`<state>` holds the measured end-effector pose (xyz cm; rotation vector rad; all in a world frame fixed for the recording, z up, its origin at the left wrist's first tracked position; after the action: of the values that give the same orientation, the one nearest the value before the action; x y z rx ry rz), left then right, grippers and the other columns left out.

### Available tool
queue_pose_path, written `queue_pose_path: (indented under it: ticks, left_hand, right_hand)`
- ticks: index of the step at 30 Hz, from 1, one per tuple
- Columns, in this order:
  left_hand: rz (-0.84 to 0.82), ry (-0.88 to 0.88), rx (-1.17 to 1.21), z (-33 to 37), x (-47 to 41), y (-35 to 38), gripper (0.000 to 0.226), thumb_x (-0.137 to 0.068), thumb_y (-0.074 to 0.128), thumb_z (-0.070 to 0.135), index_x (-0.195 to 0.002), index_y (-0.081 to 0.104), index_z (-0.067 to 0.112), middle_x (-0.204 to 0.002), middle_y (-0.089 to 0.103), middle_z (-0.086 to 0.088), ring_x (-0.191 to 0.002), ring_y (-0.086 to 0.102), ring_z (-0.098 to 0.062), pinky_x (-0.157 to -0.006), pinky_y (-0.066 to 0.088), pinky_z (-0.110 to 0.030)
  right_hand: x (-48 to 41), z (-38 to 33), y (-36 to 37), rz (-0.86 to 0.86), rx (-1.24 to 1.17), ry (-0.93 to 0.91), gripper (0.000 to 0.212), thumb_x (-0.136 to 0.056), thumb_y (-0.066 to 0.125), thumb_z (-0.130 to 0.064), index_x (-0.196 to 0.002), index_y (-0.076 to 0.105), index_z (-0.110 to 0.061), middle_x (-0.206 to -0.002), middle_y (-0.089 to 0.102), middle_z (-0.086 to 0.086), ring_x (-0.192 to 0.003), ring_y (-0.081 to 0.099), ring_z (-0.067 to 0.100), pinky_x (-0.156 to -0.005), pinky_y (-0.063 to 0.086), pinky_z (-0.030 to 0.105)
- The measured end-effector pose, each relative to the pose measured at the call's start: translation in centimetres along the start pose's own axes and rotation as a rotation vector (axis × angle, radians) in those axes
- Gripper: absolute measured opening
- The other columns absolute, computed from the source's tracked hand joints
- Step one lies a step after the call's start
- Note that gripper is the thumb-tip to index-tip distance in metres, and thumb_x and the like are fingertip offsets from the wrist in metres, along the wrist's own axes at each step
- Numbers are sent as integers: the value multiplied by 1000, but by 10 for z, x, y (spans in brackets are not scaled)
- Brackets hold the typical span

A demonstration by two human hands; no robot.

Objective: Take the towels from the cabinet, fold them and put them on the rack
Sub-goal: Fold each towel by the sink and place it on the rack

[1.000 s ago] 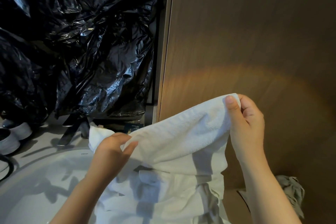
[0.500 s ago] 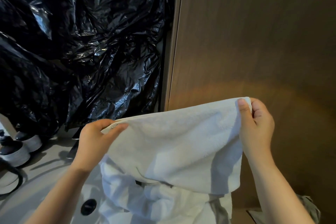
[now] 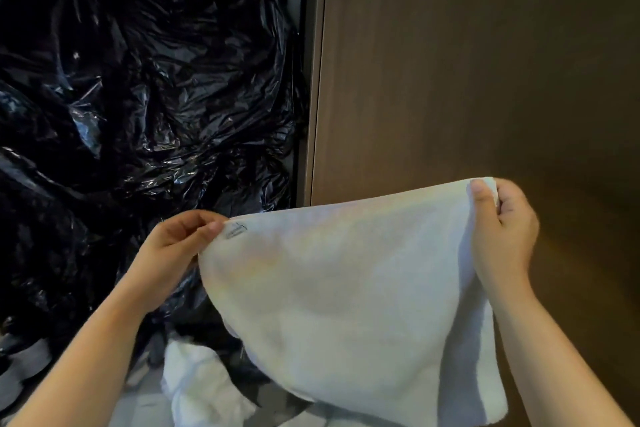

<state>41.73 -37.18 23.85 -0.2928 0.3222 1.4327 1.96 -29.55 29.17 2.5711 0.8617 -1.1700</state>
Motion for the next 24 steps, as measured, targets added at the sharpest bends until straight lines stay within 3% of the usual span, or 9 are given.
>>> queue_pose_path:
  ticks: [4, 8, 13, 16, 18, 22, 24]
  left_hand:
    - [117, -3, 161, 7, -11, -4, 24, -75, 70, 22, -97, 72, 12, -84, 74, -7, -67, 69, -15, -57, 57, -22]
    - [186, -94, 180, 2, -10, -1, 36, -69, 75, 23, -97, 72, 0, -85, 74, -18, -65, 70, -20, -57, 59, -25]
    - [376, 78, -266, 8, -8, -1, 18, -78, 75, 40, -78, 73, 22, -73, 72, -2, -60, 64, -15, -62, 53, -33]
    - [358, 198, -385, 16, -9, -1, 15, -85, 70, 40, -79, 70, 26, -72, 68, 0, -64, 61, -19, -57, 47, -31]
    - [320, 249, -429, 17, -8, -1, 14, -87, 68, 38, -80, 70, 27, -71, 66, -2, -64, 59, -20, -57, 46, -32]
    - [337, 318, -496, 19, -4, 7, 28, -90, 61, 43, -70, 66, 23, -60, 60, -6, -57, 54, -17, -48, 38, -27]
    - [361, 345, -510, 21, -2, 19, 46, -96, 55, 36, -59, 50, 11, -49, 44, -4, -47, 41, -13, -41, 25, -21]
  right_hand:
    - [-4, 5, -6, 31, 8, 6, 28, -102, 47, -38, -85, 57, -17, -72, 54, -9, -67, 52, -4, -56, 39, 4]
    - [-3, 13, -5, 39, 8, 31, 27, -102, 47, -37, -89, 60, -16, -74, 56, -7, -69, 53, 3, -62, 42, 22]
    - [0, 19, -4, 14, 7, 56, 34, -102, 47, -36, -80, 56, -11, -68, 51, -1, -63, 45, 10, -60, 38, 29]
    - [5, 24, -5, 8, 14, 87, 41, -103, 44, -39, -76, 50, -8, -68, 48, 7, -62, 43, 14, -60, 36, 32]
    - [6, 27, -6, 20, 15, 113, 41, -103, 43, -40, -71, 47, -15, -65, 46, 1, -60, 43, 9, -58, 35, 29]
    - [7, 37, -5, 58, 15, 174, 44, -103, 40, -44, -69, 45, -17, -65, 46, -2, -61, 43, 8, -61, 37, 31]
    - [7, 43, -4, 76, 8, 227, 43, -103, 39, -44, -74, 51, -15, -69, 49, -1, -65, 46, 11, -64, 40, 31]
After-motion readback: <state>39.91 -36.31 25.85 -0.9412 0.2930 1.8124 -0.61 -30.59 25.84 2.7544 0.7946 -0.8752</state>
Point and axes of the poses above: each hand's wrist, its own x-axis away from the middle knuckle, its own y-axis out of the palm, z = x × y, the point moved 5 cm from there along -x, towards the middle knuckle
